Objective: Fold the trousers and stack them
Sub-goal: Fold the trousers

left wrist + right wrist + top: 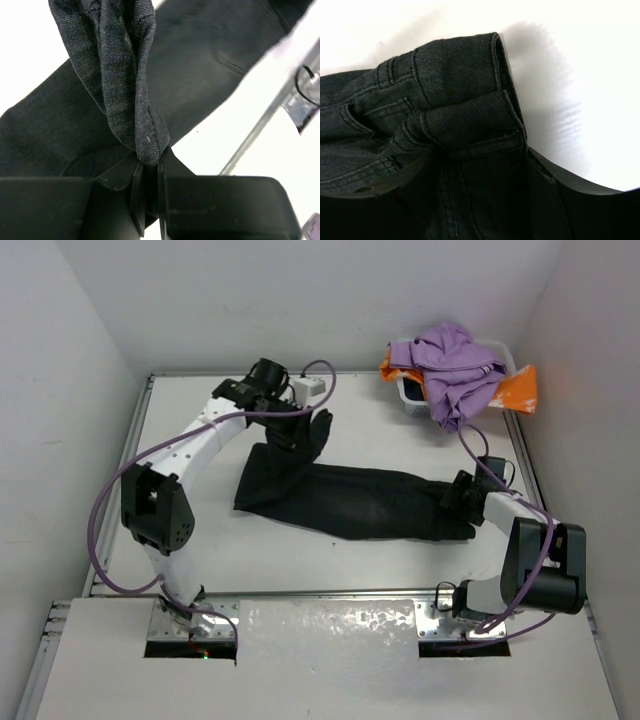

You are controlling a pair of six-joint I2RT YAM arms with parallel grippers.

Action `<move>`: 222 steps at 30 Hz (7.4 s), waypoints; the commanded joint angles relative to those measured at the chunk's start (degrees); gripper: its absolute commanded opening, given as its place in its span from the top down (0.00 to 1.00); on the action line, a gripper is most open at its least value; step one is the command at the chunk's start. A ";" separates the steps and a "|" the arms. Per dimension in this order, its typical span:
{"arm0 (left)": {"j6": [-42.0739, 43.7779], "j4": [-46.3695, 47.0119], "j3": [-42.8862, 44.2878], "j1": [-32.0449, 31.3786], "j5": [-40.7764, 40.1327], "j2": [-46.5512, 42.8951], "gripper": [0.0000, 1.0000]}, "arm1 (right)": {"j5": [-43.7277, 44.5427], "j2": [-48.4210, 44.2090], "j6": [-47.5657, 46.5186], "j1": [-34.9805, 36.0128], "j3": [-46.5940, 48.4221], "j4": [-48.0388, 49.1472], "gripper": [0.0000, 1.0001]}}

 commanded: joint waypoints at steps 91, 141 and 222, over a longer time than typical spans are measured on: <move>-2.77 22.30 -24.15 20.31 -5.31 8.75 1.00 | -30.94 16.93 -11.84 43.87 28.29 13.29 0.93; 0.48 20.45 -24.59 20.92 -5.32 5.50 0.76 | -14.16 22.01 23.04 35.61 19.40 10.31 0.83; -0.40 20.28 -22.21 20.92 -4.79 6.99 0.74 | -17.15 16.66 26.48 43.61 19.57 2.59 0.92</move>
